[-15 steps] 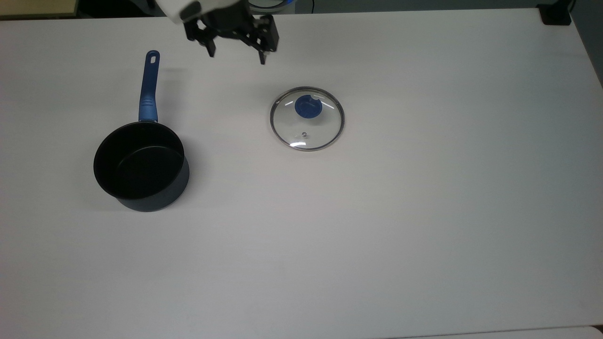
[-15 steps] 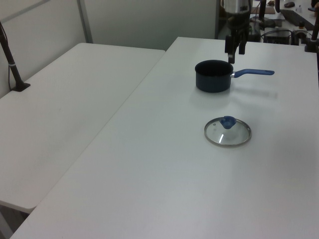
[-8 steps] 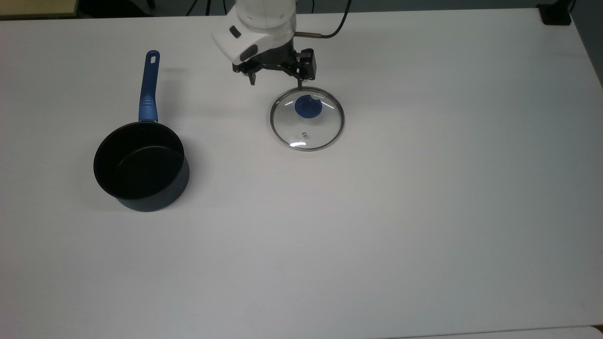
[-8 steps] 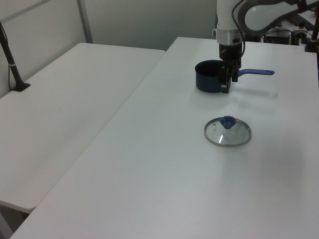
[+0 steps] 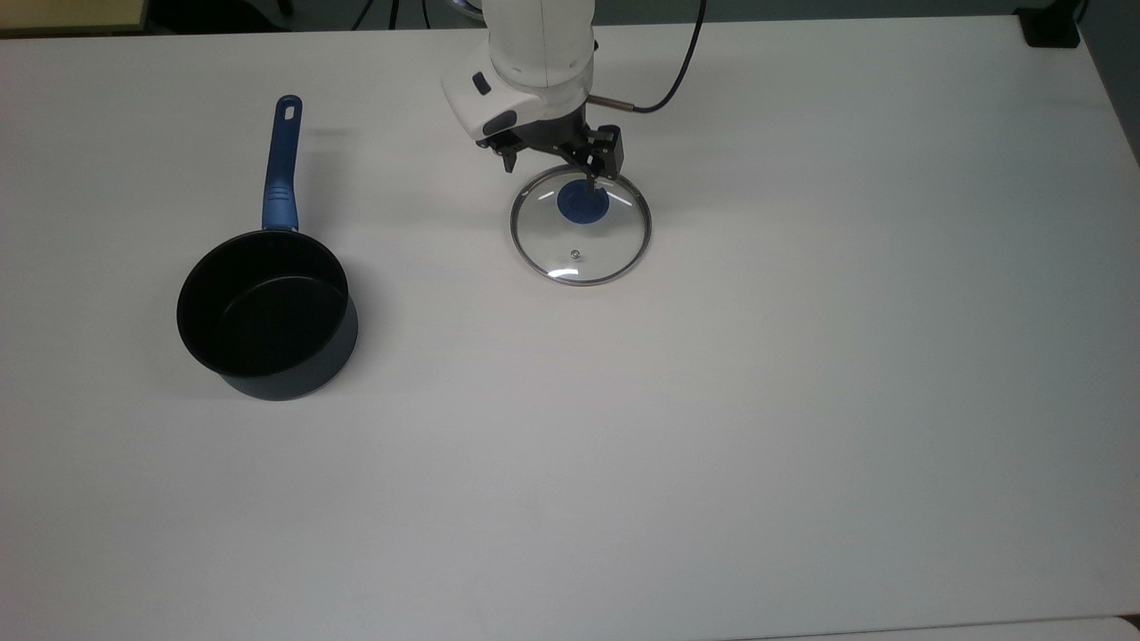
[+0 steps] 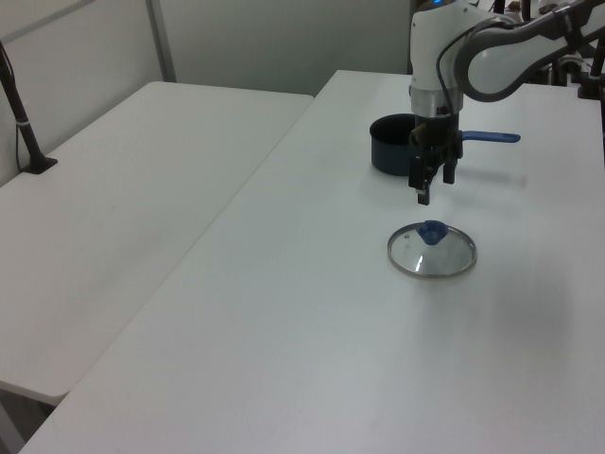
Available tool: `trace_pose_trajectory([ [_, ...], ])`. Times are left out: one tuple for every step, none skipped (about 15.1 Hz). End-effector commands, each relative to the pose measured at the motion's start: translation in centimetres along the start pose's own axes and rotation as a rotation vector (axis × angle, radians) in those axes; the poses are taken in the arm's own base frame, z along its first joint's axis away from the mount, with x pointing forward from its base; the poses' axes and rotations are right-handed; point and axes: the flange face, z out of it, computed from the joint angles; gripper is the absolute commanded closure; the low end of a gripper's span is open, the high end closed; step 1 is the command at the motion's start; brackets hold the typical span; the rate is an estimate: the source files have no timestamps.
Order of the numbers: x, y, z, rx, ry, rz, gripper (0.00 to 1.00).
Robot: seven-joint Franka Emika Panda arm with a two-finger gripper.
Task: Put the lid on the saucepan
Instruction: 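Move the gripper over the glass lid and lower onto the blue knob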
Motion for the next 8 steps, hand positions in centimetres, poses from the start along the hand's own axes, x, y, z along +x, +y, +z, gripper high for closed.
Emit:
trace_pose_trajectory([
  [-0.5,-1.4,2.0,0.003,-0.005,0.031,0.00],
  [-0.5,-1.5,2.6,-0.002,-0.014,0.037,0.00],
  [-0.6,-1.8,3.1,-0.009,-0.018,0.039,0.00],
  [-0.9,-2.5,3.4,-0.020,-0.016,0.031,0.00],
  [-1.0,-2.8,3.8,-0.032,-0.018,0.043,0.00],
  [-0.9,-2.8,4.0,-0.046,-0.014,0.062,0.00],
  [-0.9,-3.1,4.2,-0.056,0.000,0.074,0.00],
  [-0.7,-3.3,4.8,-0.062,0.007,0.081,0.00],
])
